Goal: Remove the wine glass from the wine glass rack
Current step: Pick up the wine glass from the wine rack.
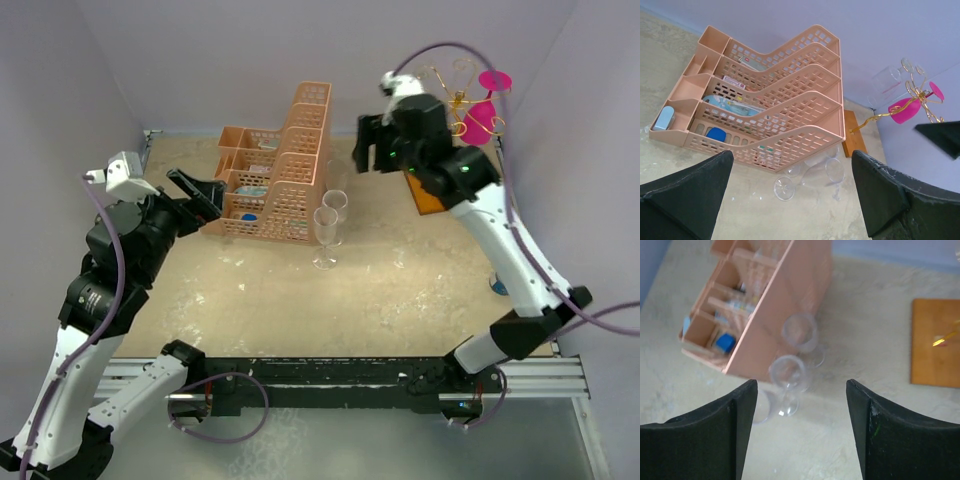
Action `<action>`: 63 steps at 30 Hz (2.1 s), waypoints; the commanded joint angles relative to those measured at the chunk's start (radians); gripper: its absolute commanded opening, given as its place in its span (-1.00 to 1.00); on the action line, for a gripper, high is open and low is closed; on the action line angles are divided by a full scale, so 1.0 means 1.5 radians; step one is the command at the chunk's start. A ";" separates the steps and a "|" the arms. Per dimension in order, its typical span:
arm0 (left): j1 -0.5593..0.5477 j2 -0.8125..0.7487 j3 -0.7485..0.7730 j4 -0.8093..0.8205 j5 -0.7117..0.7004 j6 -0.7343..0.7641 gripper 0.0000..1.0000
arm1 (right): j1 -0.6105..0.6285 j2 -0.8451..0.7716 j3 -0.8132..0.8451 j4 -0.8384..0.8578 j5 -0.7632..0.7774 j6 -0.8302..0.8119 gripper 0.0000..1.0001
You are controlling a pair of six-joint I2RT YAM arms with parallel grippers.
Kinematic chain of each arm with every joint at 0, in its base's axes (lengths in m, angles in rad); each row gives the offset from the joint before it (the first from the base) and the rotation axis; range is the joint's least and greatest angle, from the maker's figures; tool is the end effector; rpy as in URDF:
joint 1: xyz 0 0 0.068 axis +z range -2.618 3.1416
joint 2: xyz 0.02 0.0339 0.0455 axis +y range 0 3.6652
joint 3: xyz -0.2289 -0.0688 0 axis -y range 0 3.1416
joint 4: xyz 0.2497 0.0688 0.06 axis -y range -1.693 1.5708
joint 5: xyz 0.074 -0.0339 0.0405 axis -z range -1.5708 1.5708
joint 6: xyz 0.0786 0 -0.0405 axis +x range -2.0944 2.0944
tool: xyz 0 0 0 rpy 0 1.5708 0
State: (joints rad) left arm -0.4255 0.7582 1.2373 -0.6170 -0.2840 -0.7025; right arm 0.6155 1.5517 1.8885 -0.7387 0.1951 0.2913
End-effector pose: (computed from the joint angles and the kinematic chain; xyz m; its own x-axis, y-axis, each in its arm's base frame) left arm 0.1874 -0.0607 0.4187 -0.1883 -0.5957 -0.7809 0.0286 0.7914 -0.6106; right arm 0.3113 0.2015 0.4224 -0.4268 0.0433 -0.9033 -0.3113 0.9308 0.1917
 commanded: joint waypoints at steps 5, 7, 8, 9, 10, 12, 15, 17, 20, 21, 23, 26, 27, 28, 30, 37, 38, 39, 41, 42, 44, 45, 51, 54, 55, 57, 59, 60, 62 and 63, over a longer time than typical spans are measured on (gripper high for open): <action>0.004 -0.008 0.043 -0.004 0.012 0.066 0.98 | -0.171 -0.119 -0.015 0.200 0.026 0.015 0.62; 0.004 -0.010 0.044 -0.007 0.018 0.080 0.98 | -0.210 -0.119 -0.005 0.226 0.029 0.017 0.67; 0.004 -0.011 0.045 -0.007 0.022 0.087 0.98 | -0.232 -0.117 0.001 0.239 0.025 0.019 0.69; 0.003 -0.012 0.045 -0.007 0.028 0.093 0.98 | -0.257 -0.114 0.007 0.252 0.014 0.021 0.72; 0.003 -0.012 0.045 -0.008 0.033 0.100 0.98 | -0.284 -0.111 0.012 0.265 -0.006 0.024 0.74; 0.003 -0.013 0.044 -0.009 0.043 0.110 0.98 | -0.358 -0.099 0.017 0.291 -0.072 0.036 0.75; 0.002 -0.011 0.043 -0.008 0.061 0.122 0.98 | -0.446 -0.062 0.027 0.321 -0.177 0.061 0.75; -0.003 -0.011 0.041 -0.007 0.064 0.127 0.98 | -0.485 -0.038 0.034 0.343 -0.212 0.076 0.74; -0.012 -0.013 0.037 -0.005 0.065 0.129 0.98 | -0.524 -0.014 0.032 0.386 -0.246 0.100 0.73; -0.015 -0.014 0.035 -0.004 0.065 0.130 0.98 | -0.539 -0.002 0.030 0.400 -0.265 0.116 0.70; -0.019 -0.012 0.031 -0.004 0.063 0.133 0.98 | -0.565 0.020 0.031 0.415 -0.301 0.157 0.61; -0.026 -0.006 0.028 -0.003 0.057 0.141 0.98 | -0.600 0.043 0.010 0.451 -0.361 0.239 0.44; -0.030 -0.004 0.027 -0.002 0.054 0.143 0.98 | -0.608 0.049 0.002 0.468 -0.379 0.272 0.37; -0.032 -0.001 0.028 -0.002 0.052 0.145 0.98 | -0.611 0.053 -0.003 0.475 -0.388 0.293 0.35; -0.037 0.004 0.025 0.000 0.050 0.146 0.98 | -0.614 0.057 -0.019 0.496 -0.400 0.326 0.32; -0.050 0.011 0.012 0.009 0.053 0.144 0.98 | -0.615 0.060 -0.040 0.504 -0.343 0.436 0.28; -0.050 0.011 0.013 0.009 0.052 0.145 0.98 | -0.615 0.057 -0.042 0.498 -0.334 0.448 0.28; -0.050 0.011 0.014 0.008 0.052 0.144 0.98 | -0.615 0.052 -0.051 0.499 -0.327 0.474 0.29; -0.050 0.010 0.014 0.008 0.052 0.142 0.98 | -0.615 0.042 -0.077 0.519 -0.315 0.490 0.28; -0.050 0.010 0.014 0.008 0.053 0.140 0.98 | -0.615 0.044 -0.082 0.522 -0.316 0.495 0.28; -0.050 0.011 0.013 0.010 0.055 0.139 0.98 | -0.615 0.058 -0.074 0.513 -0.330 0.499 0.26; -0.050 0.011 0.013 0.011 0.056 0.138 0.98 | -0.616 0.068 -0.066 0.509 -0.338 0.498 0.25; -0.050 0.013 0.012 0.011 0.055 0.133 0.98 | -0.616 0.092 -0.081 0.527 -0.363 0.525 0.14; -0.050 0.014 0.011 0.011 0.055 0.133 0.98 | -0.616 0.085 -0.109 0.555 -0.359 0.554 0.05; -0.050 0.014 0.010 0.011 0.055 0.133 0.98 | -0.616 0.081 -0.118 0.566 -0.355 0.563 0.03; -0.050 0.014 0.009 0.011 0.054 0.133 0.98 | -0.615 0.078 -0.132 0.581 -0.348 0.575 0.01; -0.050 0.014 0.009 0.011 0.053 0.134 0.98 | -0.615 0.082 -0.135 0.587 -0.346 0.580 0.01; -0.050 0.014 0.009 0.010 0.053 0.134 0.98 | -0.615 0.085 -0.134 0.589 -0.344 0.583 0.01; -0.050 0.014 0.009 0.012 0.052 0.135 0.98 | -0.615 0.093 -0.132 0.594 -0.342 0.591 0.00; -0.050 0.014 0.009 0.012 0.052 0.137 0.98 | -0.615 0.096 -0.131 0.595 -0.343 0.595 0.00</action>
State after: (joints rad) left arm -0.4942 0.7788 1.2495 -0.6456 -0.2054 -0.5114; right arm -0.3080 1.7031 1.6772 0.0597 -0.3305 1.1404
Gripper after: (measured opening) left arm 0.991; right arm 0.504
